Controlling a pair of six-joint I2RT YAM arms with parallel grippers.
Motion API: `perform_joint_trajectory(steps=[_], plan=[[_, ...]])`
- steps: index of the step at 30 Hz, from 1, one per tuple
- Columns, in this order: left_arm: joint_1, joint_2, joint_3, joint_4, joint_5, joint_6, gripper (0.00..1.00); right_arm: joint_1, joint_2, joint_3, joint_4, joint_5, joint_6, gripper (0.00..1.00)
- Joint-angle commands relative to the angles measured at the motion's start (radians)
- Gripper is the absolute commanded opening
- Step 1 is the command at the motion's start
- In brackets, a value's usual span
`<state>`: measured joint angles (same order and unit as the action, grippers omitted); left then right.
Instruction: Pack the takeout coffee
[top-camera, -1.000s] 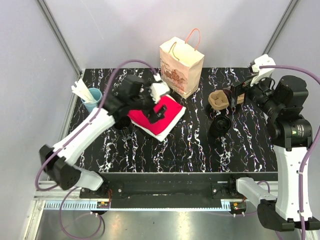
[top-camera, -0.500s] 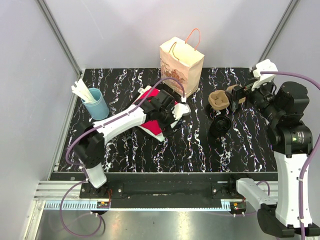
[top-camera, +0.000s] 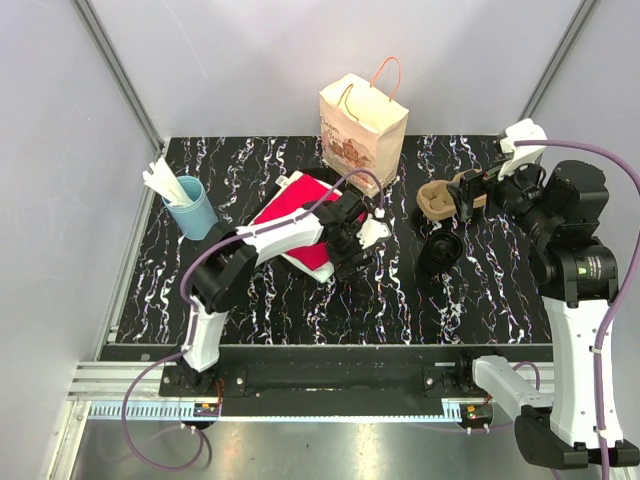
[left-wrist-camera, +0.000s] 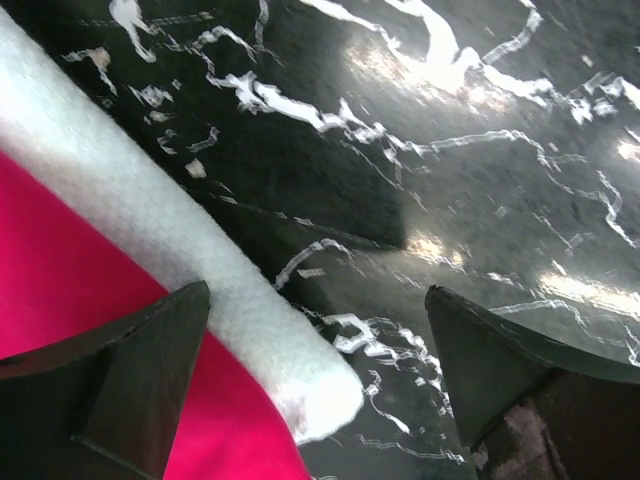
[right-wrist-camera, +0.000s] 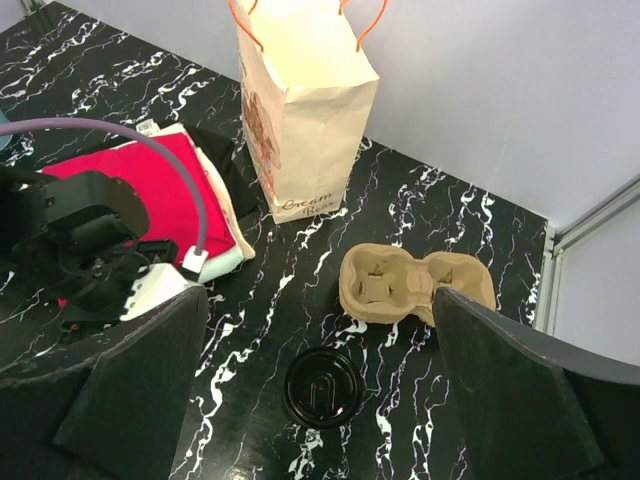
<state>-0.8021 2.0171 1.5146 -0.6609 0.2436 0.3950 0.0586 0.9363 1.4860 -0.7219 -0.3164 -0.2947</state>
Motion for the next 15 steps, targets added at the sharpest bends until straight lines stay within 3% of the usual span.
perform_joint_trajectory(steps=[1, 15], plan=[[0.035, 0.055, 0.108, -0.006, -0.070, -0.025, 0.99, 0.001, 0.002, 0.000, 0.050, -0.019, 0.014, 1.00], [0.257, 0.184, 0.229, -0.025, -0.210, -0.091, 0.99, 0.000, -0.001, -0.012, 0.058, -0.041, 0.037, 1.00]])
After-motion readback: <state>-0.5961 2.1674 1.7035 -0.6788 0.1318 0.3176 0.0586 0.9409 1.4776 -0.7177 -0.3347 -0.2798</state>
